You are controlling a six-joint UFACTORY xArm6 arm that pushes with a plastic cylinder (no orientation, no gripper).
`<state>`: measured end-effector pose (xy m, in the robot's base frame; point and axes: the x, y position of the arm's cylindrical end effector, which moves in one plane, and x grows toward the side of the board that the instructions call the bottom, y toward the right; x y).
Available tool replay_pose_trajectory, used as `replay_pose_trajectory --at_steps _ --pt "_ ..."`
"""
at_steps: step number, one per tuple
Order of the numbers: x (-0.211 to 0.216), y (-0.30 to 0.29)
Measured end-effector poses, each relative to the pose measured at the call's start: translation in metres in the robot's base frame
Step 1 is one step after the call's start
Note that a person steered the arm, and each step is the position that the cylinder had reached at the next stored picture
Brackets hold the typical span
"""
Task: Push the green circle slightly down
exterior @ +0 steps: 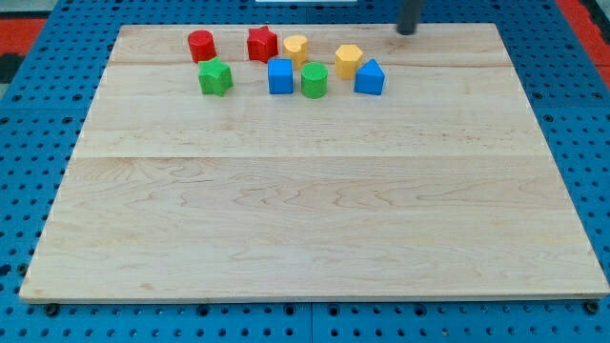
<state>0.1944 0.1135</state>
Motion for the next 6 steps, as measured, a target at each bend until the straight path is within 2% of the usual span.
replay_pose_trajectory --at_steps 1,2,4,6 --pt "-0.001 -0.036" --pt "0.015 -0.052" --pt "0.027 -0.054" --pt "0.061 -0.102"
